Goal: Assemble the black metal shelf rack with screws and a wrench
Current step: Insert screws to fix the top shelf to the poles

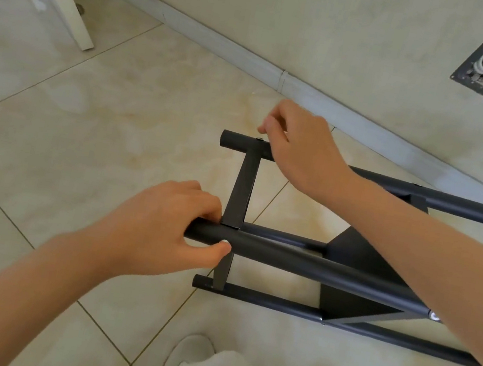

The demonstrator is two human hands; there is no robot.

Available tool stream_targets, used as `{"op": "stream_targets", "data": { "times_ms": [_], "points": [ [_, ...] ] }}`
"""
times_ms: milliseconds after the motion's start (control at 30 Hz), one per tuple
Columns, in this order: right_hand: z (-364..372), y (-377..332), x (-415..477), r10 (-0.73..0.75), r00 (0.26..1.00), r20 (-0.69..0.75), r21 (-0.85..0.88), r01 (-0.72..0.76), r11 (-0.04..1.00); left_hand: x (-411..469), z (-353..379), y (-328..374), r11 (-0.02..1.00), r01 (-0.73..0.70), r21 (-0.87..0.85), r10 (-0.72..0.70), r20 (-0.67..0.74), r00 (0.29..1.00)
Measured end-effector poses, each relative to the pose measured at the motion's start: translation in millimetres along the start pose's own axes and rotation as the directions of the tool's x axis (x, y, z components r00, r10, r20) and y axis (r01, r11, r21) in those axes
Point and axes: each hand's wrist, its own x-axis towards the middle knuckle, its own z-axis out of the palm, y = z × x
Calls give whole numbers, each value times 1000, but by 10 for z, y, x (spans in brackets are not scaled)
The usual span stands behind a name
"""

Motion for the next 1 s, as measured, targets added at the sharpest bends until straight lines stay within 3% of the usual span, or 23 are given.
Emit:
{"op": "stream_targets", "data": {
  "times_ms": [67,233,433,567,800,1000],
  "points": [
    [99,-8,138,28,999,41,-10,-27,1000,72,-51,59,982,-107,158,105,19,994],
    [265,32,277,72,989,125,-56,-65,996,126,-21,-11,977,-157,145,145,87,986],
    [269,68,387,160,966,203,-6,-162,987,113,81,-177,994,-65,-91,79,162,984],
    [310,59,333,124,971,203,-30,-120,992,111,161,-236,948,-24,-317,72,140,988],
    [345,5,230,35,983,183,-87,-20,996,17,298,-273,929,-76,-362,89,18,996],
    [403,-46,130,-11,984,176,-121,33,992,-126,422,-242,961,-162,-223,125,-171,977]
  ]
}}
